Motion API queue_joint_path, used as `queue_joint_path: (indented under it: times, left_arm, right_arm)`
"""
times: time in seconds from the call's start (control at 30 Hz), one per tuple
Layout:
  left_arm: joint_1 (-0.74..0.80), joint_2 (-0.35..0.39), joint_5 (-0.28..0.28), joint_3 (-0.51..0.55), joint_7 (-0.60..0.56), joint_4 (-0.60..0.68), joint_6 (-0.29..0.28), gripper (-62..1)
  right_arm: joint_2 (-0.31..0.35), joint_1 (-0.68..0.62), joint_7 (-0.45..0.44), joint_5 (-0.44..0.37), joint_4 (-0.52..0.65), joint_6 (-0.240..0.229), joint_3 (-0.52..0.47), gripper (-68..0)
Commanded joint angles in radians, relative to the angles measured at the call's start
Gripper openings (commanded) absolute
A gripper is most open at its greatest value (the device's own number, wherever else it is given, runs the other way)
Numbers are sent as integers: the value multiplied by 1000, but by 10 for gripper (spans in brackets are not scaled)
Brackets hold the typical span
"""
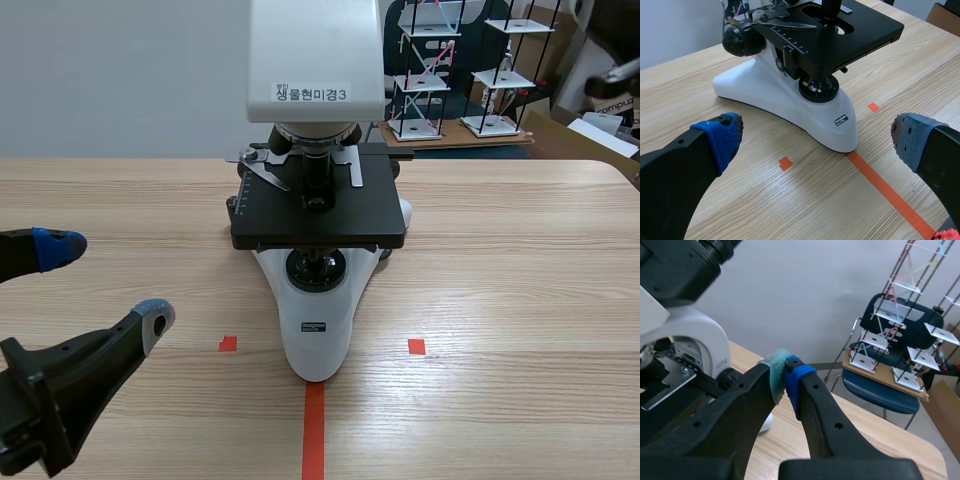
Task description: Point at the coarse focus knob
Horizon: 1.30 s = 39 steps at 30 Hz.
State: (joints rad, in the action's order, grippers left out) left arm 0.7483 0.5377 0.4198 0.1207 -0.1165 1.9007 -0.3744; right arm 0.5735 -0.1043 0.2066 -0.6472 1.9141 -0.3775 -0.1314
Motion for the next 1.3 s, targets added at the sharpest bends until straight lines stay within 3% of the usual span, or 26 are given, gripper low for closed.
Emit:
queue_joint_path:
  times: [0.0,0.23,0.47,0.6,0.77,1.27]
  left_arm:
    - [2,-3,6,1,-14,16,-2,14]
    - [2,-3,6,1,-14,16,-2,14]
    - [2,-3,6,1,-14,16,-2,14]
    - [2,-3,6,1,-14,16,-2,14]
    - [2,-3,6,1,-14,16,-2,14]
    - [2,-3,6,1,-14,16,-2,14]
  right_arm:
    - [7,64,16,-16,3,4,30,-675]
    - [-88,318,182,-15,-156,4,169,-675]
    - [-179,500,247,-13,-440,-16,285,-675]
    - [-213,572,310,-16,-545,-41,326,-675]
    - [-228,592,386,-73,-560,-61,338,-675]
    - [-230,592,386,-83,-560,-61,338,-675]
